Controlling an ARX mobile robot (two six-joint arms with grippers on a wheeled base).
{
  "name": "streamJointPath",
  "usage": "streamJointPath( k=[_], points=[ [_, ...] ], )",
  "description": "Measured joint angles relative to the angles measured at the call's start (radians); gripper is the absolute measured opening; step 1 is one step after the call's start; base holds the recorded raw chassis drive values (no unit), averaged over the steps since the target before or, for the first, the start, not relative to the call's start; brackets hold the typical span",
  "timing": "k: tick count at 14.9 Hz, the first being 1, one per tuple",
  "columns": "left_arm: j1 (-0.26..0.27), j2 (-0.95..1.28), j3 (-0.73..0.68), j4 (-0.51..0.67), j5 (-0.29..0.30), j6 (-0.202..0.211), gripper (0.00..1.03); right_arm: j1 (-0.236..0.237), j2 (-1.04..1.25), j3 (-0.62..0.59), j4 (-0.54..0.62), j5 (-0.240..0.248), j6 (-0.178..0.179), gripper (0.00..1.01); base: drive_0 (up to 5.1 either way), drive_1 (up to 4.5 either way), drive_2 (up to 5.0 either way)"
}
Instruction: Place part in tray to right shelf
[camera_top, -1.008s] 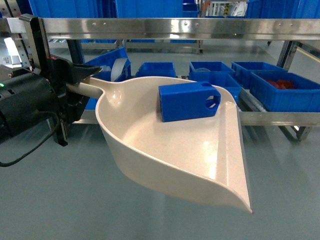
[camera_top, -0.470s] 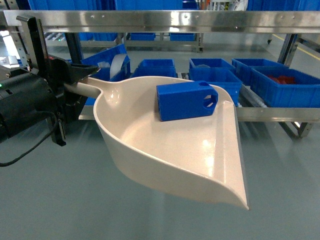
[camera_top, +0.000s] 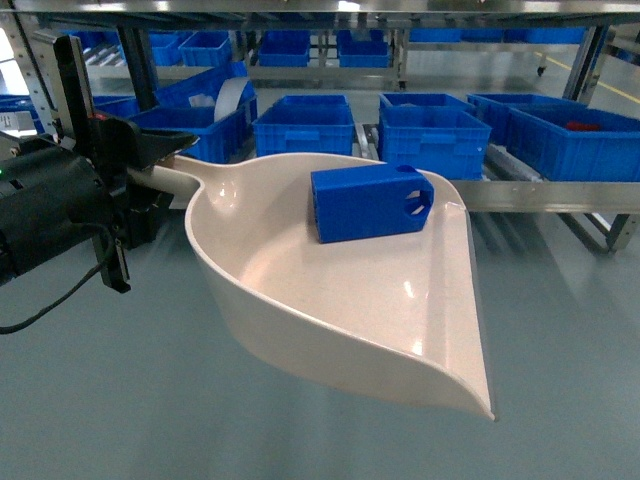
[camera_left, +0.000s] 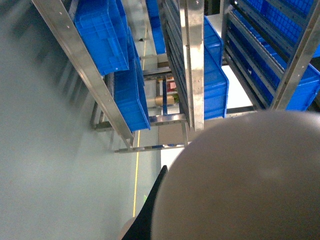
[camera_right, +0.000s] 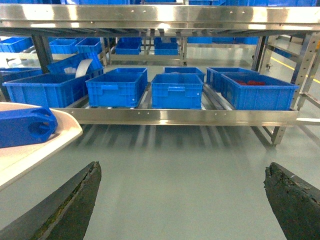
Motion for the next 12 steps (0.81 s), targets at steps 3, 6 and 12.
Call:
streamJointPath(
  k=[3, 6, 12],
  points=[
    [0.0, 0.0, 0.0, 0.0, 0.0, 0.0, 0.13, 0.0, 0.0, 0.0, 0.0, 0.0, 0.0, 0.98, 0.0, 0.0, 0.0],
    [0.0, 0.0, 0.0, -0.001, 0.0, 0.0, 0.13, 0.0, 0.0, 0.0, 0.0, -0.001, 0.0, 0.98, 0.0, 0.0, 0.0],
    [0.0, 0.0, 0.0, 0.001, 0.0, 0.0, 0.13, 0.0, 0.0, 0.0, 0.0, 0.0, 0.001, 0.98, 0.0, 0.0, 0.0]
  ],
)
